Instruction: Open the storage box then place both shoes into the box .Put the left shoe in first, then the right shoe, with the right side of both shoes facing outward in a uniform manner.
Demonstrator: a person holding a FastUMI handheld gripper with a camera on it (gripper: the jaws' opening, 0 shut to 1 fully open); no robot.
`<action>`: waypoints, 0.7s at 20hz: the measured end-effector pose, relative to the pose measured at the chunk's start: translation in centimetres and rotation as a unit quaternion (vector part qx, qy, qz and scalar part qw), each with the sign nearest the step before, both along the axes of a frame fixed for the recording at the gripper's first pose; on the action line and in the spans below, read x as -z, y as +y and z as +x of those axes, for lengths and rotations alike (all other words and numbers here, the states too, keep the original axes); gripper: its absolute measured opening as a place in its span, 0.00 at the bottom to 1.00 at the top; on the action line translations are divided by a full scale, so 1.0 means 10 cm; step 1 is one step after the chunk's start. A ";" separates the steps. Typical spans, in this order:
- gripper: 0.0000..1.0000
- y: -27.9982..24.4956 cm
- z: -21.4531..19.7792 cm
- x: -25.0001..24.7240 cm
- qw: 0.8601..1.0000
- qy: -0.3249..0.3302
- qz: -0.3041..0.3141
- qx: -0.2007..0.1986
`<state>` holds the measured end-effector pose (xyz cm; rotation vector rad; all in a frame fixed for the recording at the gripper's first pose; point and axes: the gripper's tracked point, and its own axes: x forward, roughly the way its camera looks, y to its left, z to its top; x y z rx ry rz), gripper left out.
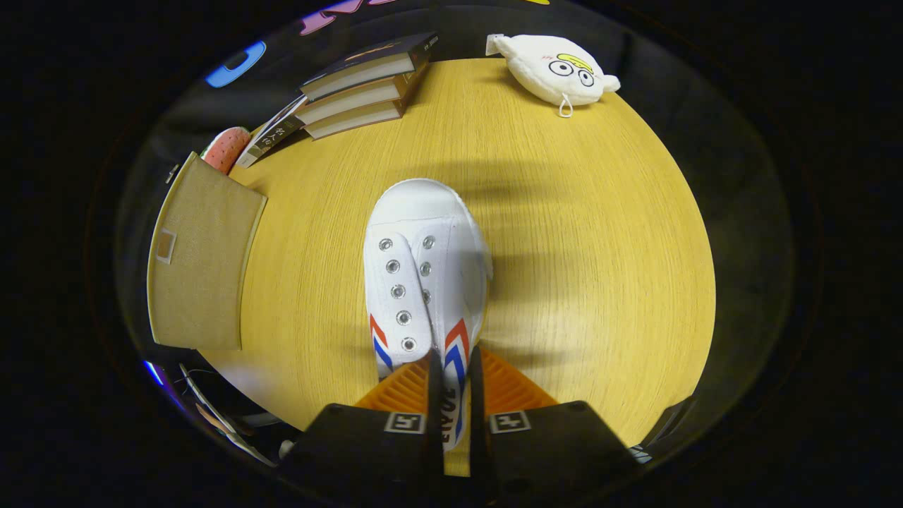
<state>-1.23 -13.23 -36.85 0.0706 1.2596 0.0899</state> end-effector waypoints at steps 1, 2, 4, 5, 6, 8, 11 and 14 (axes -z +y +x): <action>0.13 0.00 -0.01 -0.02 1.000 0.000 0.005 0.010; 0.09 0.01 -0.03 -0.02 1.000 0.004 0.013 0.017; 0.09 0.08 -0.05 -0.08 0.998 0.010 0.037 0.050; 0.09 0.13 -0.06 -0.12 0.997 0.007 0.045 0.064; 0.09 0.14 -0.07 -0.17 0.996 0.002 0.047 0.072; 0.09 0.20 -0.09 -0.29 0.995 -0.012 0.052 0.083; 0.08 0.40 -0.11 -0.55 0.993 -0.033 0.066 0.093; 0.09 0.62 -0.14 -0.88 0.990 -0.065 0.080 0.100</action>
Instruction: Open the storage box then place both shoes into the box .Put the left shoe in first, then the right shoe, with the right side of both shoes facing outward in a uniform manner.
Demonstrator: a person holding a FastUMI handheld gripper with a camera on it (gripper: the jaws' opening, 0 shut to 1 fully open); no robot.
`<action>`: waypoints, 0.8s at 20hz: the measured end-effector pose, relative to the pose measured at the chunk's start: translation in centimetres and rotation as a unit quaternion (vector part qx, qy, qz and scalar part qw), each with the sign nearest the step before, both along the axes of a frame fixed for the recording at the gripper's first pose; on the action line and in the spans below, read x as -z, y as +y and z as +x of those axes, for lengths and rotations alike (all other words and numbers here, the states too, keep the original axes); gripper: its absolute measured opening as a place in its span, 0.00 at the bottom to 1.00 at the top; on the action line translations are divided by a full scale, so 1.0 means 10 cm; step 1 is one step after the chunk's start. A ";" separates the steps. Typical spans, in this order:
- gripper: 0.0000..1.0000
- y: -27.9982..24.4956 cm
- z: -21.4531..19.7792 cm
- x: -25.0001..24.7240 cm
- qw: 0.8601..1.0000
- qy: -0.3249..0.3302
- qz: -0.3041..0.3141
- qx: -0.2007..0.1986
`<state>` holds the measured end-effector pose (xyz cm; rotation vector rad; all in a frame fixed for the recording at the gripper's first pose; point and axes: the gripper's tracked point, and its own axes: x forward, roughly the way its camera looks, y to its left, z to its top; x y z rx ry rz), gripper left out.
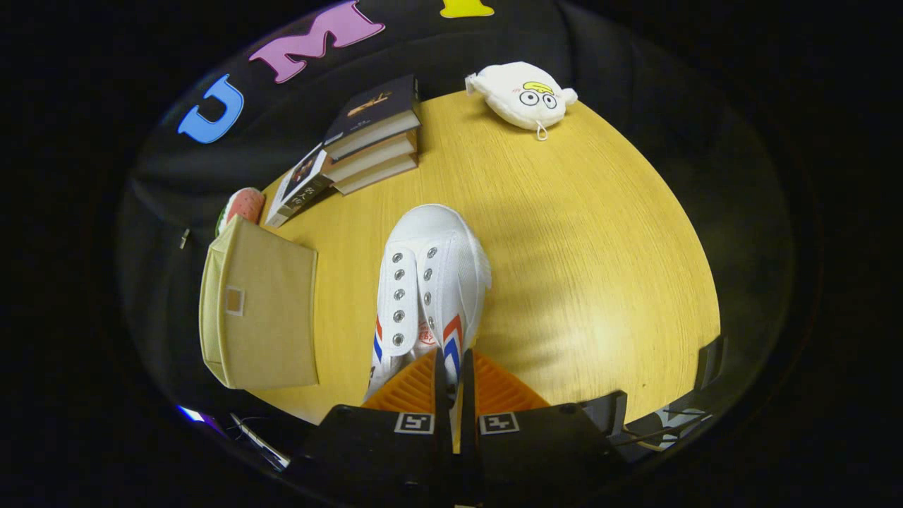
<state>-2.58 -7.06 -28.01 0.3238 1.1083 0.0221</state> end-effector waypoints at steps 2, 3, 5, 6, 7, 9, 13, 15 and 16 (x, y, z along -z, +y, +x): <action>0.09 0.17 -0.02 -0.24 1.000 -0.021 0.014 0.006; 0.09 0.27 -0.04 -0.37 0.999 -0.032 0.021 0.008; 0.09 0.48 -0.05 -0.62 0.998 -0.053 0.031 0.008; 0.09 0.58 -0.07 -0.74 0.997 -0.063 0.036 0.005; 0.09 0.71 -0.07 -0.87 0.996 -0.071 0.043 0.003; 0.09 1.01 -0.06 -1.07 0.995 -0.083 0.063 -0.003; 0.08 1.67 -0.02 -1.40 0.989 -0.099 0.106 -0.030; 0.08 2.02 0.05 -1.44 0.987 -0.100 0.119 -0.044; 0.09 2.19 0.09 -1.43 0.986 -0.100 0.122 -0.051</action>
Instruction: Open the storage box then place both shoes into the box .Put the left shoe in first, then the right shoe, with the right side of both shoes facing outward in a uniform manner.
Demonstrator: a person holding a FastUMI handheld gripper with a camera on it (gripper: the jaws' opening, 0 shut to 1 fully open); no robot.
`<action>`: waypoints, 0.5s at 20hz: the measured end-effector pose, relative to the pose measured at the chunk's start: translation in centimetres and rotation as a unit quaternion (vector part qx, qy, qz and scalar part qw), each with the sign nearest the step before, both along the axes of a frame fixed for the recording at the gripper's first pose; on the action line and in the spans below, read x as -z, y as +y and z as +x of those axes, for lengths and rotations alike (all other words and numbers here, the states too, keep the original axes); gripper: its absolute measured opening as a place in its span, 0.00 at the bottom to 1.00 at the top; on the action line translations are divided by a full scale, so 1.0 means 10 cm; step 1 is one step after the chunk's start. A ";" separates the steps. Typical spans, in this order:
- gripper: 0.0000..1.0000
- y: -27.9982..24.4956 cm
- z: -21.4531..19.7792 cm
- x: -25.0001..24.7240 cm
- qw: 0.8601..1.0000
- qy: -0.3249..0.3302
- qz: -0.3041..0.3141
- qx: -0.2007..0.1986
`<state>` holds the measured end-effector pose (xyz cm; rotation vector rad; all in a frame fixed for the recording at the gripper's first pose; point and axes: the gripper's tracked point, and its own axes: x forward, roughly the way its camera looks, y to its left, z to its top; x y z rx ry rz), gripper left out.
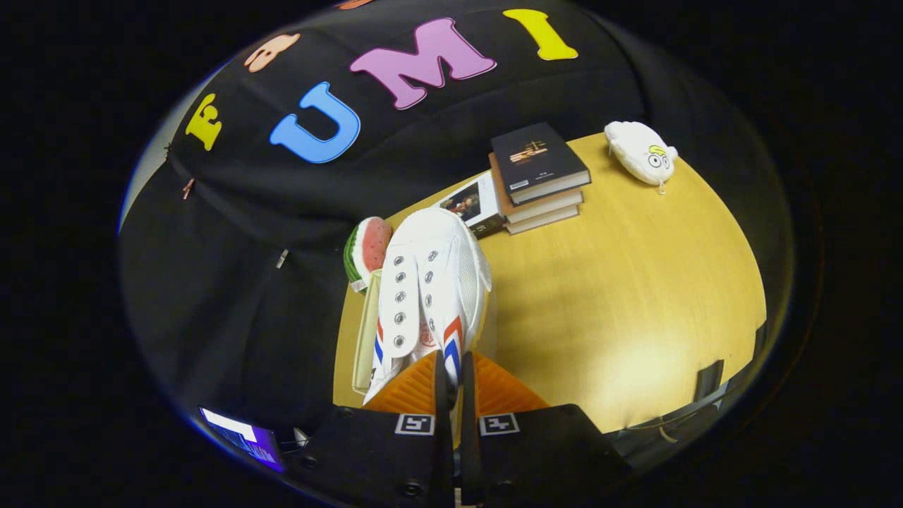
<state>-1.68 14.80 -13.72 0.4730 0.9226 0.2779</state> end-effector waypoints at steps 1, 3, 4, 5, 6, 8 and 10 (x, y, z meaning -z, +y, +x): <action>0.09 0.15 0.04 0.01 1.000 0.000 0.001 -0.006; 0.09 0.40 0.10 0.04 1.000 0.000 0.003 -0.015; 0.09 0.51 0.13 0.08 1.000 0.001 0.002 -0.018; 0.08 0.60 0.16 0.13 1.000 0.003 0.000 -0.020; 0.08 0.65 0.19 0.17 1.000 0.004 -0.006 -0.020; 0.09 0.72 0.24 0.27 1.000 0.008 -0.020 -0.021; 0.09 0.72 0.28 0.36 0.999 0.014 -0.032 -0.018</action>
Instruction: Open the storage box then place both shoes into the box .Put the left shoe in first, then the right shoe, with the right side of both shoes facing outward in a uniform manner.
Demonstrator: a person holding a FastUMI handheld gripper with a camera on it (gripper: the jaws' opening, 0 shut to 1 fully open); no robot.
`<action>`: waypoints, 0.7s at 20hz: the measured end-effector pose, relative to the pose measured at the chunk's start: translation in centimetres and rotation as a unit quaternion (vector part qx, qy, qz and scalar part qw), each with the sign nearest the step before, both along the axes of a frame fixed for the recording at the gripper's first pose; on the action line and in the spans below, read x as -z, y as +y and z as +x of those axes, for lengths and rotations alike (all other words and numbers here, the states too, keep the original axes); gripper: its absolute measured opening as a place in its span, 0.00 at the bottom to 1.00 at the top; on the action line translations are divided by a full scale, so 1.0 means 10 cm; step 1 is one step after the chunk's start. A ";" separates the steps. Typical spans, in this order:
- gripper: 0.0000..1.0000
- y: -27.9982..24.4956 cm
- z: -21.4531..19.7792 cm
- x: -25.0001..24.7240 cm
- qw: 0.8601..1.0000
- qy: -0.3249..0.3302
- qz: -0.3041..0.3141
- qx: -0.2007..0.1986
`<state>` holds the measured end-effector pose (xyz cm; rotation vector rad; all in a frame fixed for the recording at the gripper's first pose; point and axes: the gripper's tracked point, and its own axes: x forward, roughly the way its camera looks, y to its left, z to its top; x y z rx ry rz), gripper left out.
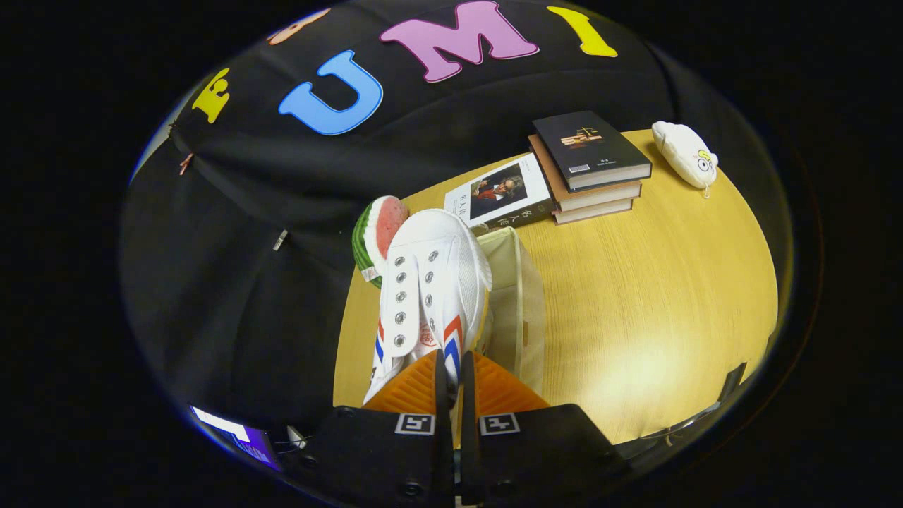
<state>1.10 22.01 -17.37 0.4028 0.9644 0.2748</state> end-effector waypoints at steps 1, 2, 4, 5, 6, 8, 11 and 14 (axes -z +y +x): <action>0.09 0.00 0.01 0.03 1.000 0.003 -0.004 0.002; 0.09 0.00 0.02 0.06 1.000 0.006 -0.008 0.007; 0.09 0.01 0.03 0.14 1.000 0.010 -0.024 0.010; 0.09 0.00 0.04 0.17 0.999 0.012 -0.030 0.010; 0.09 0.01 0.04 0.18 0.999 0.015 -0.030 0.009; 0.27 0.16 0.07 0.00 1.000 0.003 0.017 0.007; 0.88 0.20 0.28 -0.30 0.998 -0.039 0.040 0.017; 0.99 0.07 0.35 -0.53 0.995 -0.095 -0.001 0.006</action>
